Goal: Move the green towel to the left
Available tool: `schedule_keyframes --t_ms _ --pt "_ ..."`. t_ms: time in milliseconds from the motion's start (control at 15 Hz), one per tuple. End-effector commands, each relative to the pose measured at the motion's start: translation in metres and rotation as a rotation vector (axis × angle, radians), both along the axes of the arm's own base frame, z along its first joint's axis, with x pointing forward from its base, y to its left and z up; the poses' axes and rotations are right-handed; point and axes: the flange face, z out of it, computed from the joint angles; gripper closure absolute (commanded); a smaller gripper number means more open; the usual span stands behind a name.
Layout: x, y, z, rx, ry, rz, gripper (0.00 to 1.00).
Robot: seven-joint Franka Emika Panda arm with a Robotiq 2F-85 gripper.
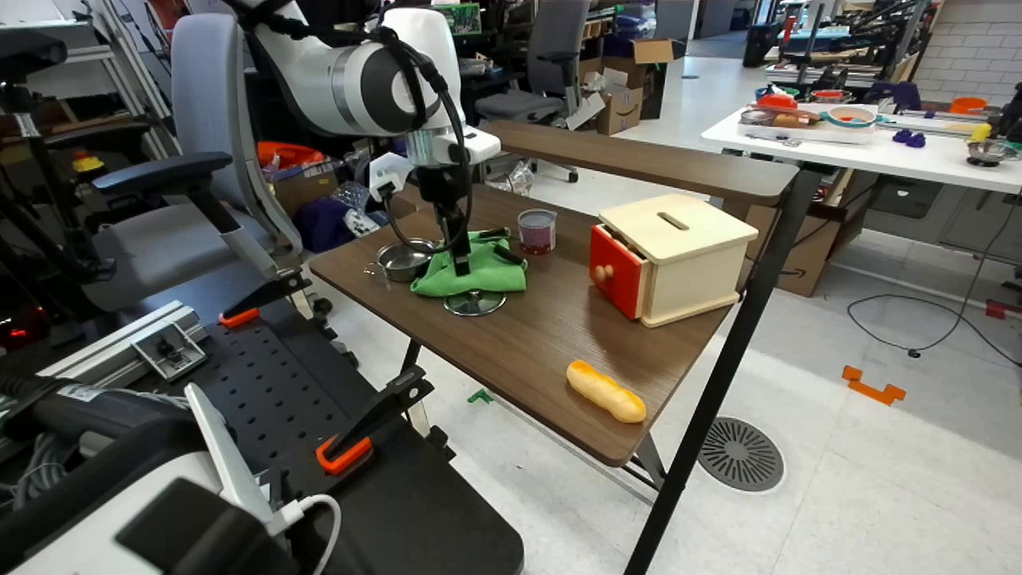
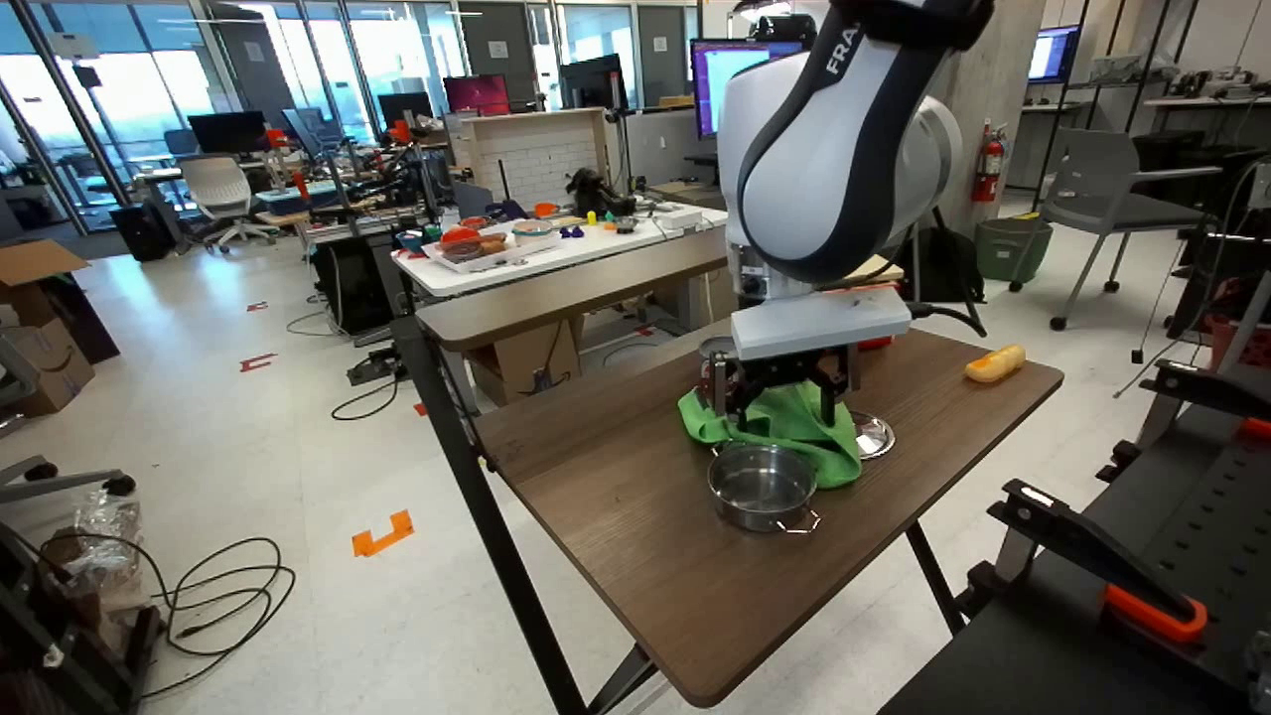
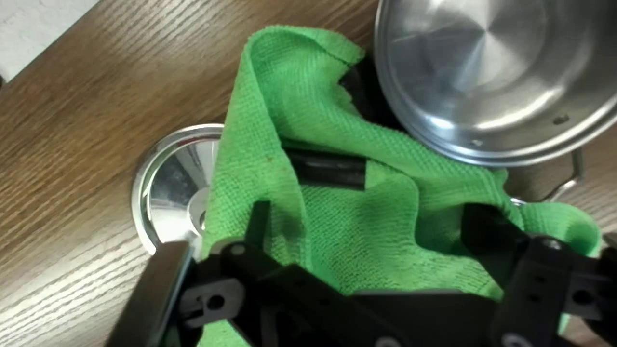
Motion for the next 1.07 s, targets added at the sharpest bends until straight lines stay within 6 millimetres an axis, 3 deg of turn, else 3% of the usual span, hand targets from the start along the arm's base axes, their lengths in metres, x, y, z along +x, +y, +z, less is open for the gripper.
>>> schedule_keyframes --t_ms 0,133,400,733,1000 --pt "0.009 0.004 -0.023 -0.034 -0.018 -0.031 0.00" --pt "0.012 0.006 -0.035 -0.040 -0.017 -0.048 0.00" --pt "0.026 0.012 -0.037 -0.041 -0.036 -0.061 0.00" --pt "0.045 0.023 -0.030 -0.036 -0.071 -0.047 0.00" --pt "0.059 0.027 -0.009 -0.013 -0.122 -0.047 0.00"
